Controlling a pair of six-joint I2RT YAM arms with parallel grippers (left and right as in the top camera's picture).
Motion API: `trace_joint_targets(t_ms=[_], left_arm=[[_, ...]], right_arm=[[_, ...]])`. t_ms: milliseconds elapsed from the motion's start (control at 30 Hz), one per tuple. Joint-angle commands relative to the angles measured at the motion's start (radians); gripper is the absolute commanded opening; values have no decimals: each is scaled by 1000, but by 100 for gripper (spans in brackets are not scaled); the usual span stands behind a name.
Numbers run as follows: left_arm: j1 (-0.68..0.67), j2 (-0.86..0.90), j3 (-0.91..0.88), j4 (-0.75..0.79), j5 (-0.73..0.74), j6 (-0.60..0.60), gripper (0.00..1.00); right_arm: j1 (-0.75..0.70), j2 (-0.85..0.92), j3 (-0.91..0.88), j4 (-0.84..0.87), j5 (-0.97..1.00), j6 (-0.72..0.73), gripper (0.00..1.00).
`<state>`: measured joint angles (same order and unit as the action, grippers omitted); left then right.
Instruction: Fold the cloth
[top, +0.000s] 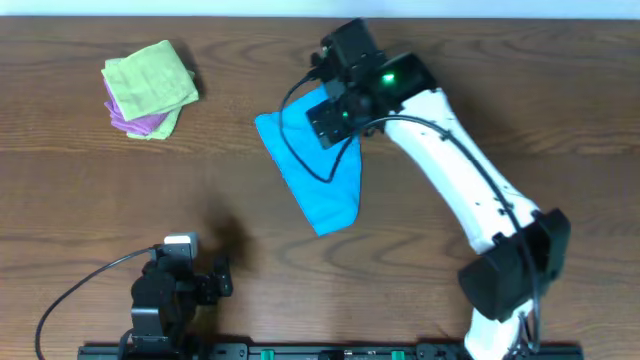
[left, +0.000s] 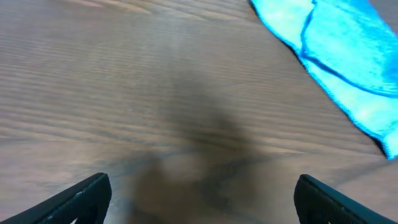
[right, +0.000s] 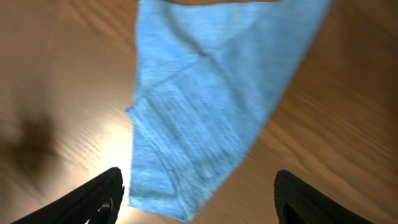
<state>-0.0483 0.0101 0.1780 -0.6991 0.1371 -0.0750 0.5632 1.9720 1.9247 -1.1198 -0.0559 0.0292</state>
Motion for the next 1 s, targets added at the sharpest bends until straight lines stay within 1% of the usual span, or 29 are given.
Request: trace_joint_targets(t_ms=[0, 133, 267, 433, 667, 800, 967], left_arm=[[4, 3, 3, 3, 48, -47, 95], [4, 55, 31, 0, 56, -144, 95], [4, 159, 83, 0, 133, -203, 95], [3, 333, 161, -2, 184, -218, 95], [3, 608, 294, 1, 231, -210, 95], [3, 683, 308, 1, 226, -210, 95], [3, 721, 308, 24, 227, -211, 95]], right_arm=[[31, 65, 5, 9, -24, -23, 78], [49, 131, 5, 13, -58, -23, 77], [66, 191, 5, 13, -84, -19, 75], [90, 228, 5, 26, -87, -2, 76], [113, 267, 5, 36, -87, 0, 75], [119, 292, 5, 49, -87, 0, 75], [126, 324, 5, 62, -88, 22, 74]])
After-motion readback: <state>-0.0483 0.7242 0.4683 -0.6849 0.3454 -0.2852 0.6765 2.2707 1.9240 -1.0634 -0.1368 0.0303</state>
